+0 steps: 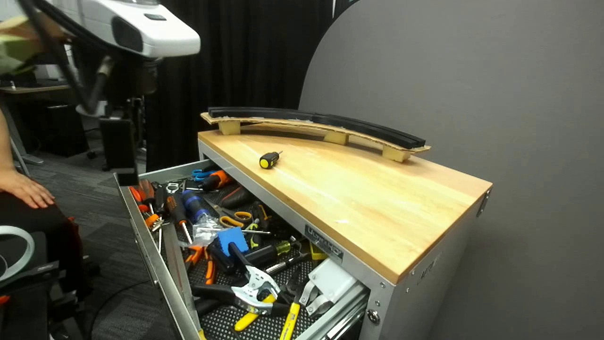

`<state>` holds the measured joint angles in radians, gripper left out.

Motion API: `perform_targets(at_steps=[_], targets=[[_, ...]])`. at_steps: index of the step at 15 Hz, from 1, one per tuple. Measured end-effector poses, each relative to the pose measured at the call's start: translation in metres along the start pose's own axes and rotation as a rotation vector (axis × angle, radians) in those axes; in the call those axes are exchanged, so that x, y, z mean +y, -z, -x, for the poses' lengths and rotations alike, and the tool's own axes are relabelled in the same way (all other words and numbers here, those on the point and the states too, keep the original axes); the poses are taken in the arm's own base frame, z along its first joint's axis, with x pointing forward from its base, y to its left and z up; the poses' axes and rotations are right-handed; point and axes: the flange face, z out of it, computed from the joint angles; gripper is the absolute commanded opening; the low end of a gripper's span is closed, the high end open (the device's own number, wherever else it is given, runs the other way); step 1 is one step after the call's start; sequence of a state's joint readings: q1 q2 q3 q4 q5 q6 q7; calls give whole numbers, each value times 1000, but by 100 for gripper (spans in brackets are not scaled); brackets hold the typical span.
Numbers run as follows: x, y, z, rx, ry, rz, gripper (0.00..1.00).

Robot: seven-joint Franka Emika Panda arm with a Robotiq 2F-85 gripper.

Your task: Put the screwdriver in the drawer then close it

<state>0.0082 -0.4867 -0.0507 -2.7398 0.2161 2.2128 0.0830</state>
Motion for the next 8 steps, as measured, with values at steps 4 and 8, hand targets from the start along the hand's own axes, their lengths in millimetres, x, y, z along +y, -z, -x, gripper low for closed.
perform_targets(at_steps=[4, 8], targets=[[-63, -35, -46, 66, 128, -10, 100], [-114, -73, -97, 127, 276, 51, 100]])
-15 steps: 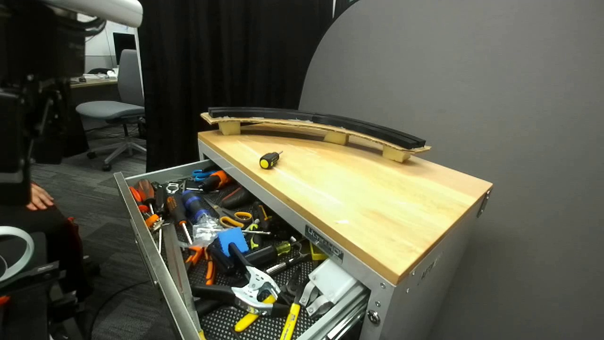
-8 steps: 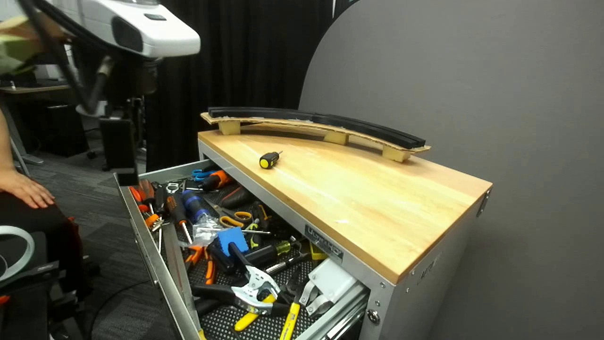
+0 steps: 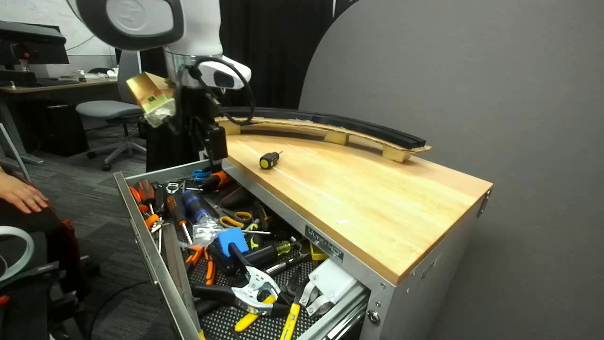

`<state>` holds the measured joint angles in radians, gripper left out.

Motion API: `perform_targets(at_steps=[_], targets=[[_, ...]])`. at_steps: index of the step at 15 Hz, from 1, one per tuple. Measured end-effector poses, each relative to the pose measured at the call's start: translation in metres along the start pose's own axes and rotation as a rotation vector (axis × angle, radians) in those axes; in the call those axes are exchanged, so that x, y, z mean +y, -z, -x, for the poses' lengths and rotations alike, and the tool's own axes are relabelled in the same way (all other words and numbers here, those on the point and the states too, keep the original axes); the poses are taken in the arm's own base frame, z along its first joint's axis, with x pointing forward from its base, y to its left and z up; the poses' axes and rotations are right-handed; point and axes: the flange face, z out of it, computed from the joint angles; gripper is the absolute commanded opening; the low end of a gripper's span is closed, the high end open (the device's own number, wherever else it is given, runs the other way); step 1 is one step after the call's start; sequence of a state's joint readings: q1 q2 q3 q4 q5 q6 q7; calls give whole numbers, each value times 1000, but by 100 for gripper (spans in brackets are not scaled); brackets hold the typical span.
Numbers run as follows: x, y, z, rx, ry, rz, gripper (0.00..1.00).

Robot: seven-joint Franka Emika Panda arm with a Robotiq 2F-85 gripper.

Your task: Put the screwdriver in the drawer then close it

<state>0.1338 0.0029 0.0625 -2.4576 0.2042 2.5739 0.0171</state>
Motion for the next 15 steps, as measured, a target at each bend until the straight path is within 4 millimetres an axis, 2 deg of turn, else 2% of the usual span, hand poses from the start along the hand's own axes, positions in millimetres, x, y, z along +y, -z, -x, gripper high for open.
perform_targets(at_steps=[3, 6, 9, 13, 14, 15], targets=[[-11, -15, -41, 38, 135, 101, 100], [-17, -14, -74, 99, 230, 213, 100], [-20, -12, -95, 145, 261, 262, 100], [-25, -27, -109, 170, 268, 285, 100], [-26, -32, -111, 168, 267, 286, 75], [-26, -38, -113, 167, 266, 290, 74]])
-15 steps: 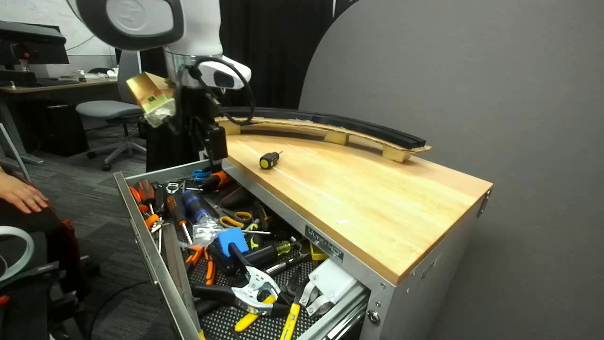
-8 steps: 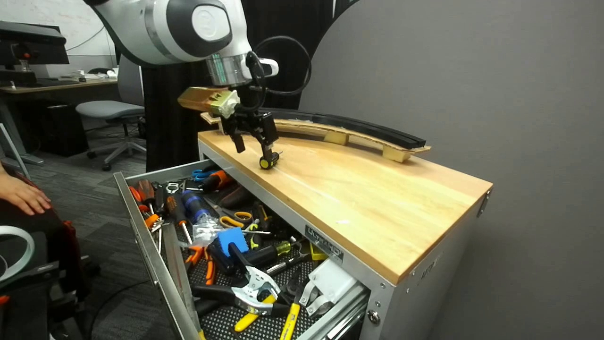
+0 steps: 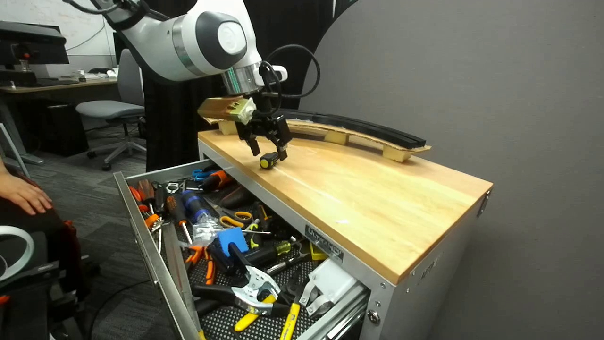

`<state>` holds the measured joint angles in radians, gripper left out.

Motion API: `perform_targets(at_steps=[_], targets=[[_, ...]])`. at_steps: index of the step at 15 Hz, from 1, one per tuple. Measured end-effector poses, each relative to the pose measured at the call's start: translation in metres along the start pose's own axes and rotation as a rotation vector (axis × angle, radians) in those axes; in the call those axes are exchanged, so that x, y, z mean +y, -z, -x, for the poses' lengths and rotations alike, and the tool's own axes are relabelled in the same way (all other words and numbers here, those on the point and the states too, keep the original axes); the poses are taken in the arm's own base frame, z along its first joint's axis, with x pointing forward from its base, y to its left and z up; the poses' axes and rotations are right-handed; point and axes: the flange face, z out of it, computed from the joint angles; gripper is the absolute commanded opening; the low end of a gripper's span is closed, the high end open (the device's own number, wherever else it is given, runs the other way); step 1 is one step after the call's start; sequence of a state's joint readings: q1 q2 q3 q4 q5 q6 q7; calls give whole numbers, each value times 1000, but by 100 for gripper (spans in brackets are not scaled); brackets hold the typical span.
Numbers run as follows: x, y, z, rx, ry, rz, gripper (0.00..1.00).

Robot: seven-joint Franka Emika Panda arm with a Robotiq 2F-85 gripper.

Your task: Put the screwdriver in the drawer then close it

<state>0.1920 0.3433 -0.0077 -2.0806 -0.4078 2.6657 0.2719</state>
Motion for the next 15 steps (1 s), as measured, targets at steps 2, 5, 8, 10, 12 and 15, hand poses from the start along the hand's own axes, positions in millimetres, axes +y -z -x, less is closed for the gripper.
perform_targets(at_steps=[2, 5, 8, 10, 12, 15], targets=[[-1, -9, -2, 0, -7, 6, 58], [-2, -8, -8, 11, -11, 9, 35], [-1, -6, -10, 15, -17, 11, 14], [0, -6, -10, 13, -25, 13, 12], [3, -6, -9, 5, -43, 18, 12], [16, -2, 9, -75, -77, 79, 12]])
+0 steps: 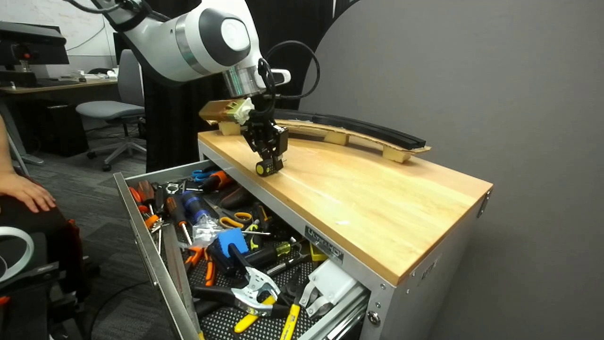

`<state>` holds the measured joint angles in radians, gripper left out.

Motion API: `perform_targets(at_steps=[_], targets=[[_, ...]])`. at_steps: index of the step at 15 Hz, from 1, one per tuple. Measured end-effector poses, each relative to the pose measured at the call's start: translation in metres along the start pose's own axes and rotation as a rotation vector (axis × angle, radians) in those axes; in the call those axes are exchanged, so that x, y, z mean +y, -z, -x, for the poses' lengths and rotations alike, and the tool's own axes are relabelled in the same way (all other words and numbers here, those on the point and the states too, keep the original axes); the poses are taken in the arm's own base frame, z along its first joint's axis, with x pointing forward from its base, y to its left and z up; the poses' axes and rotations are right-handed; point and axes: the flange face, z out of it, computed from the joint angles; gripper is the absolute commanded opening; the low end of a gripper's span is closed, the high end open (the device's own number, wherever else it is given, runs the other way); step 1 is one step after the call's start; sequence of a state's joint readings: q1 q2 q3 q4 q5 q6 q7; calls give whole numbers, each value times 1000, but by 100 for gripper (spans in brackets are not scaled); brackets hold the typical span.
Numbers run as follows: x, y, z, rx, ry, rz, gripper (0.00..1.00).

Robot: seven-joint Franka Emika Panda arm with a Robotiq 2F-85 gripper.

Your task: Put the screwdriver in the drawer then close it

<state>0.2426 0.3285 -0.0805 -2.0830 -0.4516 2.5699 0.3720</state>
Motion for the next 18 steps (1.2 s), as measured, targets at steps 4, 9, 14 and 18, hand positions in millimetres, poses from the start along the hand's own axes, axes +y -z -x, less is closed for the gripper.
perform_targets(at_steps=[4, 9, 14, 18], targets=[[23, 2, 70, -183, -38, 27, 12], [-3, -17, 138, -316, -76, -141, 67], [-19, -30, 177, -494, -77, -320, 100], [12, -49, 221, -721, -155, -366, 74]])
